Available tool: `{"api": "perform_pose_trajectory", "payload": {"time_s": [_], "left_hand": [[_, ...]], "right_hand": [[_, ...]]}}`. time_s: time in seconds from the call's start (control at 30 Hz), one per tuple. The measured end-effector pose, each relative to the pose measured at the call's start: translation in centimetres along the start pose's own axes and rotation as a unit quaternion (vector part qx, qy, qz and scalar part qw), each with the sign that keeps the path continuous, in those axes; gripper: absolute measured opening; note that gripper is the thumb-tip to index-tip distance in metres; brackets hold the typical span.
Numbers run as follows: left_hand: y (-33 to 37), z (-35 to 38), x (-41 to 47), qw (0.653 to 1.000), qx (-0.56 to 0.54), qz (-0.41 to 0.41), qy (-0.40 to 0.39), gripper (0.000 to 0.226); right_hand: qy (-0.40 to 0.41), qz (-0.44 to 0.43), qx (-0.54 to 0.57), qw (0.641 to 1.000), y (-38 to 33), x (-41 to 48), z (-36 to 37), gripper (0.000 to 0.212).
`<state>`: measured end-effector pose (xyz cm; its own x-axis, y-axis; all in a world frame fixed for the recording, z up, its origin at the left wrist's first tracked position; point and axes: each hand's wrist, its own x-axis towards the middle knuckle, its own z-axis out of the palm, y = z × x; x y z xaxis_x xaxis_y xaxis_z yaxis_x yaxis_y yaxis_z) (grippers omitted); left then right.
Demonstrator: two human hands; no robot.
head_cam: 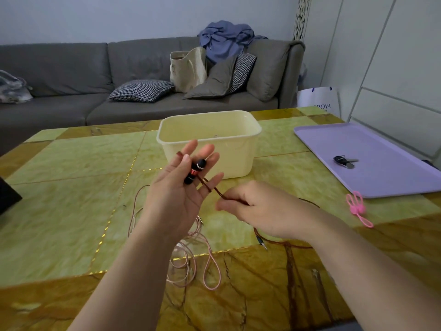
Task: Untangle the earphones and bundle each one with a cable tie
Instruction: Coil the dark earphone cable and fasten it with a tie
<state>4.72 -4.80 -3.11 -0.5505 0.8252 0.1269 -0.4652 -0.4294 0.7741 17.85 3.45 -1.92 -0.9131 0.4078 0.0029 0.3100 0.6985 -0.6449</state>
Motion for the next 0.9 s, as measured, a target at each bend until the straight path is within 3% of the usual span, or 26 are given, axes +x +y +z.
{"api": "perform_pose_trajectory", "payload": {"time_s": [0.17,0.43,0.77,0.9], "left_hand": [[-0.7,0.2,-0.3,0.994,0.110,-0.005,-0.013,0.029],[-2.2,0.7,-0.9,0.942,0.321,-0.043,-0.088,0.031],[-2.3,0.9,-1.5,0.932,0.316,-0.115,-0.135,0.034],[-2.2,0.9,-1.4,0.941,0.281,-0.129,-0.135,0.035]], "right_hand": [[-0.018,0.019,-0.085,0.996,-1.2,-1.1,-1.5,0.033],[-0.028,0.037,-0.181,0.982,-1.6,-2.6,-3.1,0.016],[0.114,-0.002,-0.069,0.991,-1.0,-1.6,-3.7,0.023],[0.131,-0.020,-0.016,0.991,-0.6,-1.3,-3.6,0.018]]}}
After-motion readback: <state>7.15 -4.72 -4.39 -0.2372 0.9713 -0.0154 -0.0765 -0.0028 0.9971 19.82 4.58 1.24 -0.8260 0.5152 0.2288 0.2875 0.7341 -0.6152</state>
